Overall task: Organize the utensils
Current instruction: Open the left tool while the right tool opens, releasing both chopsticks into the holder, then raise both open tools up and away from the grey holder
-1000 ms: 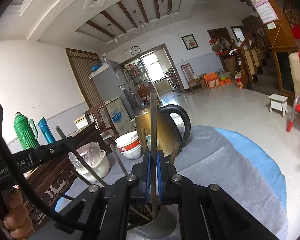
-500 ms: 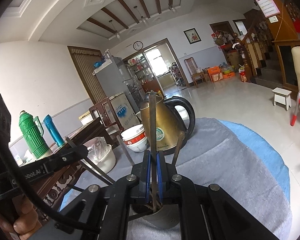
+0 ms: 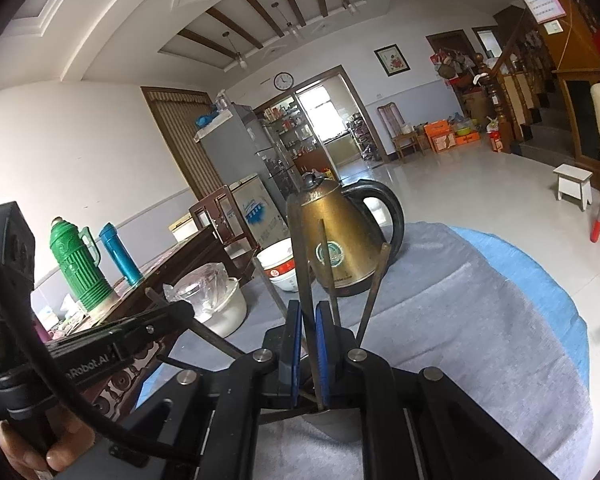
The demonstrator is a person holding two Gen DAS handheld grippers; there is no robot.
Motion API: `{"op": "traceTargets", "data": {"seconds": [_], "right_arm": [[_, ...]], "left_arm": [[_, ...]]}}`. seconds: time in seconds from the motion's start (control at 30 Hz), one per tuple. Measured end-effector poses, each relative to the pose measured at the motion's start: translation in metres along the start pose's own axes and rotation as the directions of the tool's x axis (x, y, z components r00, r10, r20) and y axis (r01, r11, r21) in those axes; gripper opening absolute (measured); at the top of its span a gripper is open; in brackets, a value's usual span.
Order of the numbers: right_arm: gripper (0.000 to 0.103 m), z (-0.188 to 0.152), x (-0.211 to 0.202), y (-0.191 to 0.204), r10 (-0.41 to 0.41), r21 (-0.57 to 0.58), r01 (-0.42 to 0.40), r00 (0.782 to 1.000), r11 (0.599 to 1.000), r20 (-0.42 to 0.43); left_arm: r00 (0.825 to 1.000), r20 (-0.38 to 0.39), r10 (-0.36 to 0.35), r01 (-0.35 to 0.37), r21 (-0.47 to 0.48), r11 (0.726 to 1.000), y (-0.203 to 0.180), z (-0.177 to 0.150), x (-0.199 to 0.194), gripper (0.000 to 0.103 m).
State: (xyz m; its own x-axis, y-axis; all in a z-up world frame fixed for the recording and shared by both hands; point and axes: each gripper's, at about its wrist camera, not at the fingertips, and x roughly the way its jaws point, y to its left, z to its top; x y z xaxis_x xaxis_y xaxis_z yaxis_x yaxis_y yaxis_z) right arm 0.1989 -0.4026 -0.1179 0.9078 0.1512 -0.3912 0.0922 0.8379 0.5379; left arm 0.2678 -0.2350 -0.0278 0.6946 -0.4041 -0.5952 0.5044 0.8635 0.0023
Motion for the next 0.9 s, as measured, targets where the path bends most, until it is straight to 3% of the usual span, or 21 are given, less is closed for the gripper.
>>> {"op": "traceTargets", "data": {"seconds": [0.07, 0.13, 0.17, 0.23, 0.37, 0.5, 0.57, 0.63, 0.67, 0.8, 0.9], "right_arm": [[0.010, 0.000, 0.000, 0.000, 0.008, 0.008, -0.008, 1.000, 1.000, -0.012], [0.010, 0.000, 0.000, 0.000, 0.008, 0.017, -0.008, 1.000, 1.000, -0.018], [0.011, 0.000, -0.001, 0.000, 0.014, 0.024, -0.014, 1.000, 1.000, -0.025], [0.011, 0.000, 0.000, -0.001, 0.030, 0.037, -0.029, 0.999, 0.999, -0.039], [0.012, -0.003, -0.001, 0.001, 0.043, 0.042, -0.040, 0.997, 0.998, -0.060], [0.015, -0.007, -0.003, 0.004, 0.057, 0.052, -0.053, 0.996, 0.997, -0.065], [0.025, -0.009, -0.006, 0.006, 0.053, 0.052, -0.050, 0.997, 0.997, -0.059], [0.046, -0.011, -0.010, 0.009, 0.042, 0.049, -0.040, 0.998, 0.998, -0.045], [0.051, -0.012, -0.012, 0.010, 0.038, 0.045, -0.036, 0.999, 0.998, -0.032], [0.051, -0.014, -0.021, 0.017, 0.039, 0.036, -0.038, 0.999, 0.999, -0.014], [0.050, -0.014, -0.028, 0.022, 0.040, 0.032, -0.039, 0.999, 0.999, -0.007]], "left_arm": [[1.000, 0.004, 0.016, -0.016, 0.013, 1.000, -0.001, -0.002, -0.003, 0.015], [0.999, 0.016, 0.030, -0.031, 0.031, 0.999, -0.003, -0.003, -0.007, 0.025], [0.999, 0.022, 0.038, -0.039, 0.037, 0.999, -0.004, -0.003, -0.009, 0.036], [0.998, 0.038, 0.058, -0.060, 0.044, 0.997, -0.004, -0.005, -0.013, 0.048], [0.993, 0.050, 0.105, -0.108, 0.061, 0.992, -0.003, -0.008, -0.019, 0.060], [0.988, 0.057, 0.143, -0.146, 0.055, 0.988, 0.003, -0.013, -0.025, 0.067], [0.984, 0.062, 0.164, -0.167, 0.053, 0.984, 0.007, -0.016, -0.029, 0.067], [0.980, 0.069, 0.185, -0.189, 0.053, 0.981, 0.010, -0.020, -0.034, 0.067], [0.979, 0.068, 0.191, -0.194, 0.053, 0.979, 0.012, -0.022, -0.036, 0.069], [0.972, 0.079, 0.223, -0.227, 0.048, 0.973, 0.019, -0.028, -0.047, 0.082], [0.965, 0.095, 0.245, -0.251, 0.050, 0.967, 0.022, -0.032, -0.055, 0.084]]}}
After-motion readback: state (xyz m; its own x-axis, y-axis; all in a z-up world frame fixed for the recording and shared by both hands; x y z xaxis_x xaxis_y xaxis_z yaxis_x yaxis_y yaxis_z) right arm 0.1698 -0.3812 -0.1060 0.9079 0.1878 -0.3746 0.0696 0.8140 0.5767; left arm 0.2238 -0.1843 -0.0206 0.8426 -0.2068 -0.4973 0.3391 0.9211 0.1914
